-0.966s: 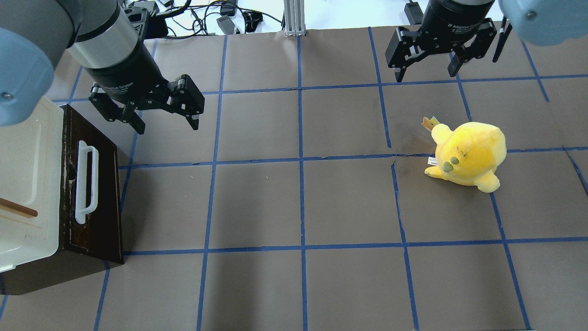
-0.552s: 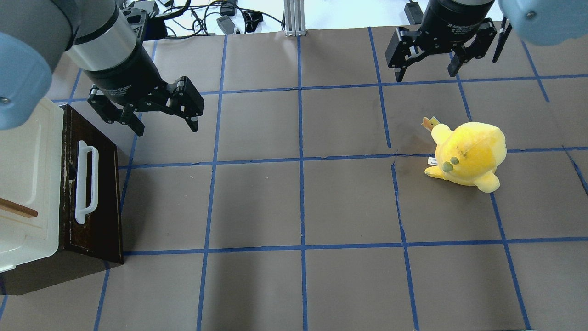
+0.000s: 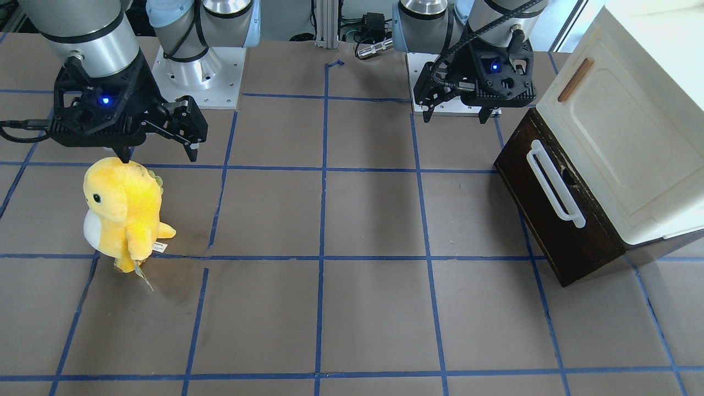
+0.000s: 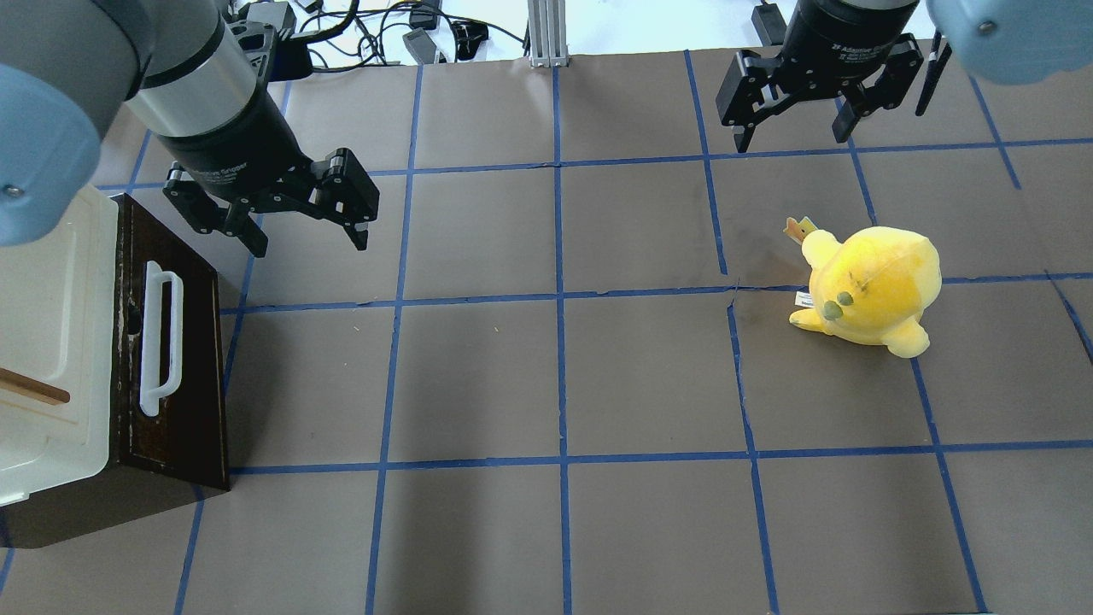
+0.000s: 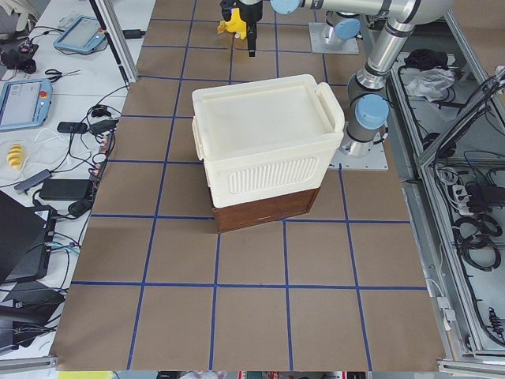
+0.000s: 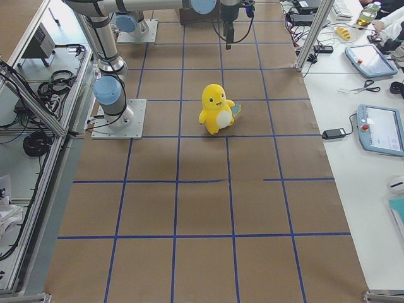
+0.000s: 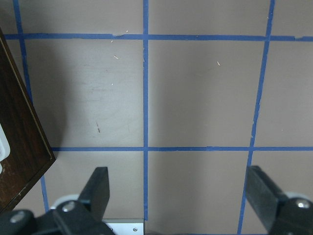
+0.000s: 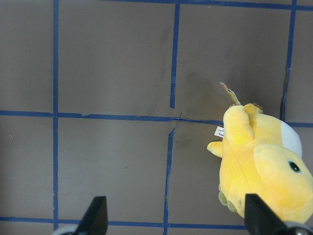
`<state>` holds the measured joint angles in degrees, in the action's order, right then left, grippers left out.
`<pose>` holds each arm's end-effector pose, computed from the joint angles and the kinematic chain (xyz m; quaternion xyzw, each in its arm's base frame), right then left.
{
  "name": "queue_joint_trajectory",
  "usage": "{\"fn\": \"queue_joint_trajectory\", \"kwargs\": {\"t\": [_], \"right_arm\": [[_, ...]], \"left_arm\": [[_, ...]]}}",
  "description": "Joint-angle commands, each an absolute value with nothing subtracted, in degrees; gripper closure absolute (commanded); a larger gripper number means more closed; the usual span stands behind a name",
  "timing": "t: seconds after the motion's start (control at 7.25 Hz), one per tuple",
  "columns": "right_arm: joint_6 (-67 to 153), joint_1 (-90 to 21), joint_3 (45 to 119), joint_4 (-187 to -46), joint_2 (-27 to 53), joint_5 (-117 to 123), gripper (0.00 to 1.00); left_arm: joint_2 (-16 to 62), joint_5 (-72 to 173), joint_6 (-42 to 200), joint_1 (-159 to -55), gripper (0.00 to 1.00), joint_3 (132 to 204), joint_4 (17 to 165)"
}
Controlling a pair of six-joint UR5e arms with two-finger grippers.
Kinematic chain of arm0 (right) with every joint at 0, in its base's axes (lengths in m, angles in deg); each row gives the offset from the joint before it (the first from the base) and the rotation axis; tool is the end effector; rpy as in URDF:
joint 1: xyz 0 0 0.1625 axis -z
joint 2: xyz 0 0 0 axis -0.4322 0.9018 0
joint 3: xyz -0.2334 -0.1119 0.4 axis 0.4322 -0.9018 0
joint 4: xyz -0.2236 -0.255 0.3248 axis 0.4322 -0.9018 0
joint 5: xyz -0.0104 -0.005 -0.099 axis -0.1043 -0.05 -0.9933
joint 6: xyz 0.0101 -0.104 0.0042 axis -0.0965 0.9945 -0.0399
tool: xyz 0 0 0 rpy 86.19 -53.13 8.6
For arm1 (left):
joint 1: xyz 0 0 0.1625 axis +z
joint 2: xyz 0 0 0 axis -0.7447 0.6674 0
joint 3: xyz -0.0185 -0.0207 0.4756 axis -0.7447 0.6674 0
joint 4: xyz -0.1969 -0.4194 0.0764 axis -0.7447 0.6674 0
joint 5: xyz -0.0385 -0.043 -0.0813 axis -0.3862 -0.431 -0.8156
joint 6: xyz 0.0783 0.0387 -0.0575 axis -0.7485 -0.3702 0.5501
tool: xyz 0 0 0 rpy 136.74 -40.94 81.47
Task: Pull drawer sideways
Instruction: 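Move the left gripper down toward the white drawer handle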
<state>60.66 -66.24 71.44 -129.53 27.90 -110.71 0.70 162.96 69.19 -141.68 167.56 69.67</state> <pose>0.1515 -0.5911 0.5579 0.0268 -0.9994 0.0231 0.0044 -0.1634 -0.5124 0.5438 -0.0131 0.9995 0.0279 0.0112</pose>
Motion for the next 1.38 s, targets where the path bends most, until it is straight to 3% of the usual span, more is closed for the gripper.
{"fn": "queue_joint_trajectory", "kwargs": {"t": [0.0, 1.24], "right_arm": [[60.66, -66.24, 71.44, -129.53, 27.9, -110.71, 0.0], [60.66, -66.24, 71.44, -129.53, 27.9, -110.71, 0.0]], "left_arm": [[2.98, 172.6, 70.17, -142.09, 0.0, 169.69, 69.68], [22.49, 221.98, 89.93, -144.64, 0.0, 182.35, 72.75]]}}
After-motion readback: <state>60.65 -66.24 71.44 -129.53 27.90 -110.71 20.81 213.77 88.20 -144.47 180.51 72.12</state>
